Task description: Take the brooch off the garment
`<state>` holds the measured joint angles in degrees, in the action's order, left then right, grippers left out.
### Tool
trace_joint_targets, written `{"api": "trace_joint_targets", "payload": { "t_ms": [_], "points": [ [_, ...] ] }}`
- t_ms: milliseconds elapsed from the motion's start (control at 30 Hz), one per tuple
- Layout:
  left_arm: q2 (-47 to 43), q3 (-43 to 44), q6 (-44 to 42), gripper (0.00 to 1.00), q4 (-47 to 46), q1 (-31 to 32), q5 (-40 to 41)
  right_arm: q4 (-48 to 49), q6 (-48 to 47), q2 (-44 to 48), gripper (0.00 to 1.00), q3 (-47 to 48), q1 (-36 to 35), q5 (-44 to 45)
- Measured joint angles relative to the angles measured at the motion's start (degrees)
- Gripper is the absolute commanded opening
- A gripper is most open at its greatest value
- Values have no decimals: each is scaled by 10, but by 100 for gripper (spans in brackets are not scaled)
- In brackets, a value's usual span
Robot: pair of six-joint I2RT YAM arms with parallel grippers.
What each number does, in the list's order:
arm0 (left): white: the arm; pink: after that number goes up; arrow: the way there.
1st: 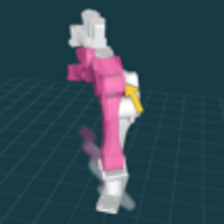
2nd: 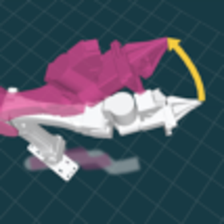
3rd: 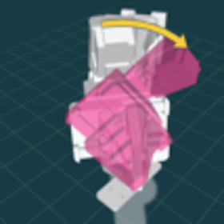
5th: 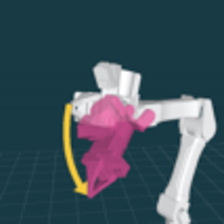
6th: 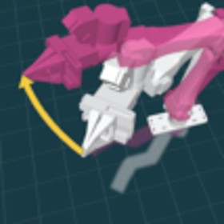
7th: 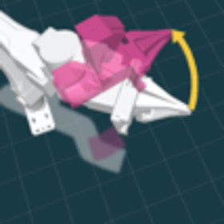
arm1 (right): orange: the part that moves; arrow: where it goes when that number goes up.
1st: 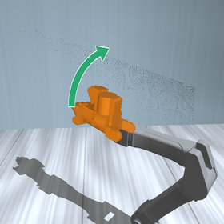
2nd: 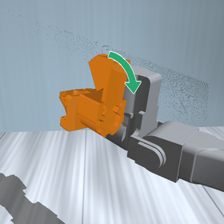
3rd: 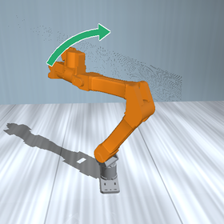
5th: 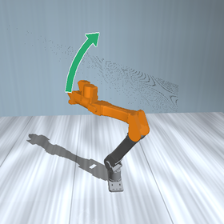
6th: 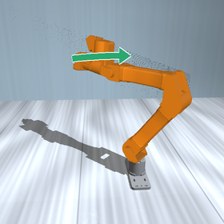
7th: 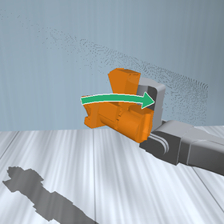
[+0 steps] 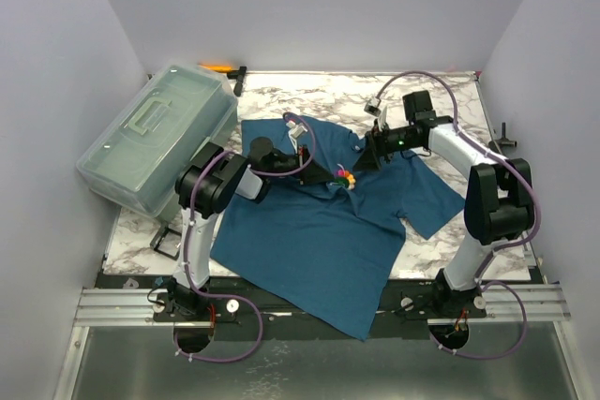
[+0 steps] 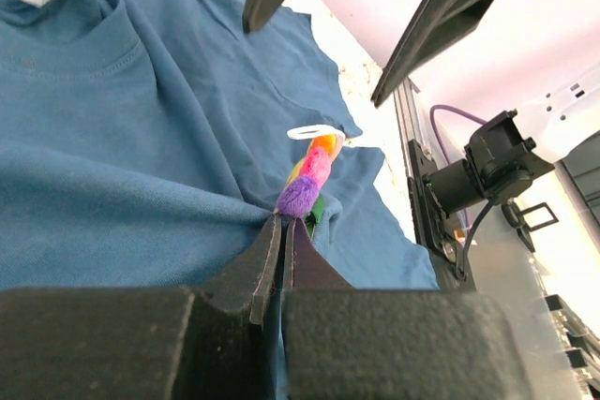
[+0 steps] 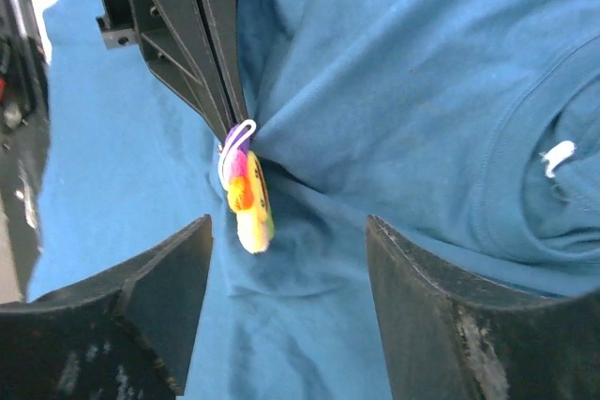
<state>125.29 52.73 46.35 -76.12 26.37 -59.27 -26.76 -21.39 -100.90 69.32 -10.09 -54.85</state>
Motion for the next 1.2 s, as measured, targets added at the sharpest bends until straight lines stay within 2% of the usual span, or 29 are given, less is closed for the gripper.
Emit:
{"api": "trace_joint_targets", "payload": {
  "t_ms": [133,267,633,933,1200],
  "points": [
    [-14,0,-22,0,59,0,-3,-89,-78,-16,76,61,-2,19],
    [-30,3,-57,0,131,0,-5,-131,-120,-17,77,71,-12,35],
    [-109,83,-275,0,485,21,21,-145,-146,-17,76,39,-42,43],
    [-114,120,-362,0,624,34,34,-128,-142,-17,75,24,-88,50],
    [-114,125,-376,0,663,37,34,-85,-127,-17,71,7,-109,60]
  ]
}}
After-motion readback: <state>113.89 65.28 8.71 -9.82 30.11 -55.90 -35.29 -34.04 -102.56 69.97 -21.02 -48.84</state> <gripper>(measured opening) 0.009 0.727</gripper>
